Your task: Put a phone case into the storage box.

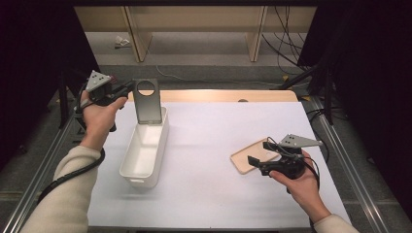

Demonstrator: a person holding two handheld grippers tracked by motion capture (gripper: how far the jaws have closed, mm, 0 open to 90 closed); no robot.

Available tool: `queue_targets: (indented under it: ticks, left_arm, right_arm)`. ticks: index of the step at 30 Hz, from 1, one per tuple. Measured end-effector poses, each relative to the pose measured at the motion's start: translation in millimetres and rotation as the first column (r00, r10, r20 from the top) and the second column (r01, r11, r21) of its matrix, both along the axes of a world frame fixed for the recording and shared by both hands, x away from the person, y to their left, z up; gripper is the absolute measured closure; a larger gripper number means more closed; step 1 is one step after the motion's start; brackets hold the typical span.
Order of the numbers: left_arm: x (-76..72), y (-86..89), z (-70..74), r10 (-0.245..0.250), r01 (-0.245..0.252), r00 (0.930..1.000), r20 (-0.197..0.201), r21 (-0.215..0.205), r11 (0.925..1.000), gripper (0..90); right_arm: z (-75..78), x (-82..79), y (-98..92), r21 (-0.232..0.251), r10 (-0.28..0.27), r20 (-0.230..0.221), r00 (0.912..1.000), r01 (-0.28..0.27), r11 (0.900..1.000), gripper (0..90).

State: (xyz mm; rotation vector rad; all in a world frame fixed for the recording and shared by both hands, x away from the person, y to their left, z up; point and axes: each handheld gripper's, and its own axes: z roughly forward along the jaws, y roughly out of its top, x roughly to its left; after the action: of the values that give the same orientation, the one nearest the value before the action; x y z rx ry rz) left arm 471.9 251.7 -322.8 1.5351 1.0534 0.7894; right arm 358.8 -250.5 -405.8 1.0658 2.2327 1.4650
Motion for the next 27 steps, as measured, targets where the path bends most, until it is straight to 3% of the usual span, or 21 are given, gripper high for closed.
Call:
queue_targets:
  ticks: [15, 27]
  left_arm:
    - [12.6, 7.6, -9.4, 0.005, -0.005, 0.9999, -0.012, 0.005, 1.0000, 84.7]
    - [20.6, 2.3, -14.4, -0.005, 0.005, 0.9998, -0.019, 0.014, 0.9999, 84.7]
  right_arm:
    - [-0.9, 1.0, 0.0, 0.000, -0.001, -0.005, 1.0000, 0.001, 1.000, 16.3]
    - [-1.3, 1.3, 0.2, 0.000, 0.002, -0.009, 1.0000, -0.002, 1.000, 16.4]
